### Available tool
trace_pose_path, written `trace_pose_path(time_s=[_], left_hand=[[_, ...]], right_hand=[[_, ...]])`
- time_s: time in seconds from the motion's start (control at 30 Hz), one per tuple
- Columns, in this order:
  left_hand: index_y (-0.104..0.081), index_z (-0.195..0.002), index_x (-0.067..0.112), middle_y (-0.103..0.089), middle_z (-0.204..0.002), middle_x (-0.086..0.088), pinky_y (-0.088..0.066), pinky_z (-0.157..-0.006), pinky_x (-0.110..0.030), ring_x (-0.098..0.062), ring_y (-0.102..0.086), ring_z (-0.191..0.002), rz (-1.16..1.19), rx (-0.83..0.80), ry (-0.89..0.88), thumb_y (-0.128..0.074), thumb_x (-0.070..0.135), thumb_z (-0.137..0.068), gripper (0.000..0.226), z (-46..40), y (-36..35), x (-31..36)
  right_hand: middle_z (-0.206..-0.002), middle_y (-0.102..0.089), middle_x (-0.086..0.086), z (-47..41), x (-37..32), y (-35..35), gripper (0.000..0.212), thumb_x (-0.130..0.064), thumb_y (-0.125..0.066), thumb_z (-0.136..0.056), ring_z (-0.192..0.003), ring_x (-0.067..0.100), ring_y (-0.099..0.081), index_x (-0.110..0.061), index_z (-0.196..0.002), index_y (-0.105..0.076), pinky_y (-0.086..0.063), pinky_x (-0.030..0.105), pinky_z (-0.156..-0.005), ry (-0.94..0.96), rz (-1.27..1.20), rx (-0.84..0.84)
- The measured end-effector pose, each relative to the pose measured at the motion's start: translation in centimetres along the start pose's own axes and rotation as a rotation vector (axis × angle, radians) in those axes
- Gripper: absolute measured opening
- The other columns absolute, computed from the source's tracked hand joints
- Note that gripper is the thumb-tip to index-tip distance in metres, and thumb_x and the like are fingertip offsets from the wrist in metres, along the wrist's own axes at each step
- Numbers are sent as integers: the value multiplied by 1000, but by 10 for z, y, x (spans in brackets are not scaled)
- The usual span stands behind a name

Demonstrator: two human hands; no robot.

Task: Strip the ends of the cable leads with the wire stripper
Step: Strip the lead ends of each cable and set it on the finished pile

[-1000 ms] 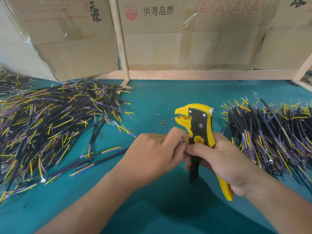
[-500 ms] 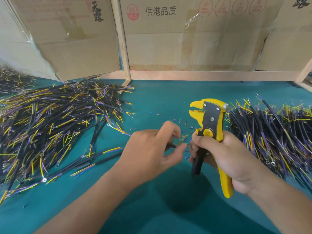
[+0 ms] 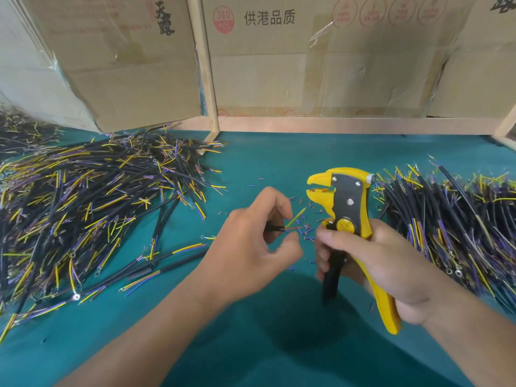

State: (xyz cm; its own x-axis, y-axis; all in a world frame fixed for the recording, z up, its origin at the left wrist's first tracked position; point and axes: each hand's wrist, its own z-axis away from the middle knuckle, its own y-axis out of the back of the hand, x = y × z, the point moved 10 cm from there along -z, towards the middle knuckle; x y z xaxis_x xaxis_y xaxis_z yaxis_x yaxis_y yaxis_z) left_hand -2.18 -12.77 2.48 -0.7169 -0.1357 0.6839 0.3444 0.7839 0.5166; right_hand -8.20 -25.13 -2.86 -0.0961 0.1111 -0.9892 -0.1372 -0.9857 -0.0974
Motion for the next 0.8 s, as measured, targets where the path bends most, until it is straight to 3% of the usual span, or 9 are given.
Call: trace_pose_path(time_s=[0.1,0.23,0.37,0.63,0.8], left_hand=[[-42,-88,24,-41,-71,-6,-44,-58,-42,-21,-36,-62,12,12,20,-58,26,-81,18,-2,3,-6],[-42,-87,25,-42,-71,-6,-41,-56,-42,-22,-35,-61,15,17,45,-56,32,-79,18,-5,8,-12],[-42,-88,23,-46,-70,-2,-42,-57,-43,-22,-38,-61,19,-6,64,-56,33,-78,19,-4,6,-15],[-44,-93,22,-51,-70,-5,-47,-63,-47,-24,-46,-63,-5,-29,105,-55,37,-75,26,-5,5,-18],[-45,-96,18,-51,-70,-4,-45,-62,-43,-22,-47,-63,7,-50,91,-61,24,-80,23,-4,4,-16]], right_hand=[[-76,-61,21,5,3,-9,15,-20,-75,-82,-69,33,-59,-6,-80,-68,-56,42,-66,-130,-143,-121],[-85,-65,31,12,9,-19,12,-18,-69,-81,-72,39,-62,-7,-77,-67,-56,43,-67,-225,-104,-238],[-83,-64,30,16,16,-26,14,-18,-71,-82,-72,38,-62,-5,-80,-65,-55,43,-69,-265,-81,-317],[-76,-59,24,16,17,-25,24,-25,-73,-81,-67,34,-56,-4,-81,-63,-53,41,-69,-249,-50,-362],[-76,-59,24,14,15,-23,24,-26,-74,-79,-67,34,-56,-4,-81,-64,-53,41,-69,-223,-30,-349]])
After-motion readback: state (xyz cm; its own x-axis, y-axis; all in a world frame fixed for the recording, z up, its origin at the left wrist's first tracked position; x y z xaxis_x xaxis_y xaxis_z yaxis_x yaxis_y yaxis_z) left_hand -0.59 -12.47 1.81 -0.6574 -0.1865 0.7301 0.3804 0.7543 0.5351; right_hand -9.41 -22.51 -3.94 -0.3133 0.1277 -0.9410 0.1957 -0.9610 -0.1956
